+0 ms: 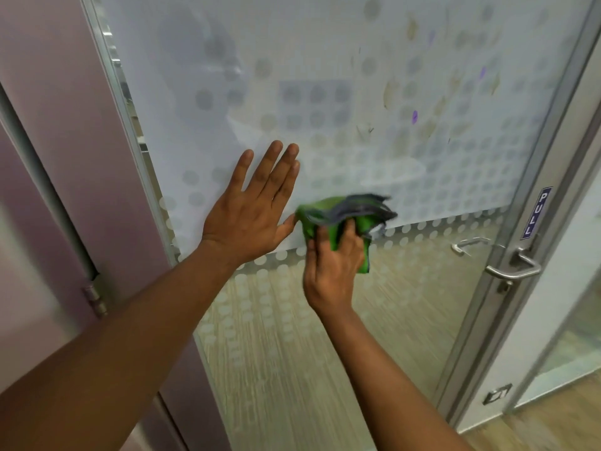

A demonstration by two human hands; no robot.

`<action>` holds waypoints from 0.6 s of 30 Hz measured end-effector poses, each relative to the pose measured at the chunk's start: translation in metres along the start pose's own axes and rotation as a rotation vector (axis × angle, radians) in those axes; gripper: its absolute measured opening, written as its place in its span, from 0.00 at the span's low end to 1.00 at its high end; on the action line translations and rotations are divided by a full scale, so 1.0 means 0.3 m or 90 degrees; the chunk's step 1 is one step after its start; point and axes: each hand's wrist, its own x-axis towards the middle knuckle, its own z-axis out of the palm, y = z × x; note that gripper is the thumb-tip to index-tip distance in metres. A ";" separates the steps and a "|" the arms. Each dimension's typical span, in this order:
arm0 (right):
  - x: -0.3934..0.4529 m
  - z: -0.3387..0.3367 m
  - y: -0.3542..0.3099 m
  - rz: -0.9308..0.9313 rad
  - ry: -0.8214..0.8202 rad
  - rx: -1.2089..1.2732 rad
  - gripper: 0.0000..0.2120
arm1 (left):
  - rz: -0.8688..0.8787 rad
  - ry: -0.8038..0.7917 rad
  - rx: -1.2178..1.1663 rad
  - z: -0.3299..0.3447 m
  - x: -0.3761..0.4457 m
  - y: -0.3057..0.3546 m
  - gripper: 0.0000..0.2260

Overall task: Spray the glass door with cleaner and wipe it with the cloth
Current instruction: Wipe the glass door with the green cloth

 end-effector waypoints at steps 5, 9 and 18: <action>0.157 -0.073 0.039 0.017 0.088 -0.025 0.16 | -0.001 -0.006 -0.003 -0.005 0.005 0.000 0.36; 0.203 -0.089 -0.036 -0.096 0.065 -0.067 0.18 | -0.002 0.001 0.001 -0.007 0.007 -0.001 0.36; 0.227 -0.189 0.097 -0.034 0.009 -0.149 0.18 | 0.006 -0.030 -0.081 -0.040 0.008 -0.015 0.37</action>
